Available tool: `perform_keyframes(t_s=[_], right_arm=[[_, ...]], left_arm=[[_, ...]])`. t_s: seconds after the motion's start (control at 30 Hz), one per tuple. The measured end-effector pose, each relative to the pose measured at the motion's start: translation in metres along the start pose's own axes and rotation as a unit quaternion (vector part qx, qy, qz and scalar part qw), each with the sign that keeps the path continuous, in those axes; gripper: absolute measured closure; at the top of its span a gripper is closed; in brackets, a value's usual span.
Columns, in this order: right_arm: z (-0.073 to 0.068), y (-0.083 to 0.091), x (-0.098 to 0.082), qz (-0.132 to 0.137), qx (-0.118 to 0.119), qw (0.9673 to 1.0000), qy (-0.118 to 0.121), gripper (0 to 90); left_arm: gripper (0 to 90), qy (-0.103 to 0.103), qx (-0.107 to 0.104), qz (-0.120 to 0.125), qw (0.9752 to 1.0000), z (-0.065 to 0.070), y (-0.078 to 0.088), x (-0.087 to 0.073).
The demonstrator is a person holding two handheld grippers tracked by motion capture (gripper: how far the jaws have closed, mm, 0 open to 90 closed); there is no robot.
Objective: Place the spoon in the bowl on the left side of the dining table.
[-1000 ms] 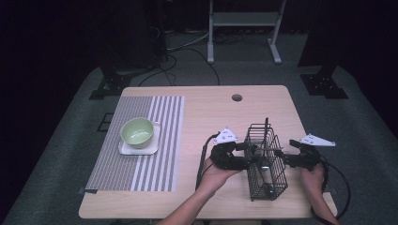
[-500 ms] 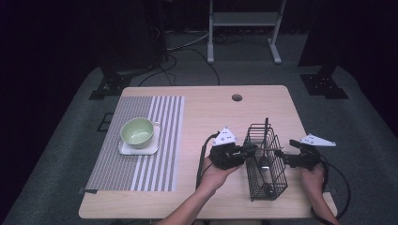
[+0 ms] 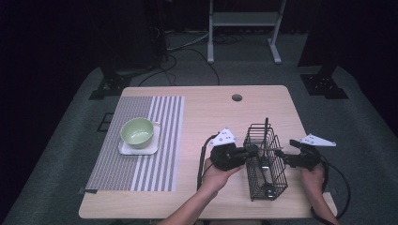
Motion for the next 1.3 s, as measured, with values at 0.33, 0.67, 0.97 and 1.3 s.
perform_keyframes(t_s=[0.33,0.67,0.97,1.3], right_arm=[[0.000,0.000,0.000,0.001,0.000,1.0000,0.000,12.8],[0.000,0.000,0.000,0.000,0.000,1.0000,-0.001,12.8],[0.000,0.000,0.000,-0.001,0.000,1.0000,-0.002,12.8],[0.000,-0.001,0.000,-0.002,-0.002,1.0000,-0.001,12.8]], left_arm=[[89.4,0.011,-0.030,0.013,0.9994,0.010,0.000,0.007],[89.4,0.023,-0.026,0.034,0.9988,0.010,0.011,0.019],[89.4,0.017,-0.024,0.048,0.9984,0.016,0.023,0.036],[89.4,0.025,-0.026,0.063,0.9973,0.016,0.029,0.046]])
Point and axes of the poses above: each handheld gripper's, and its own axes: y roughly backward along the jaws, x roughly out of its top, z roughly to its right, the point moved 7 cm from there along -y, roughly forward along the jaws, and after that the axes turned 4 degrees about -x, right-handed, at the moved point
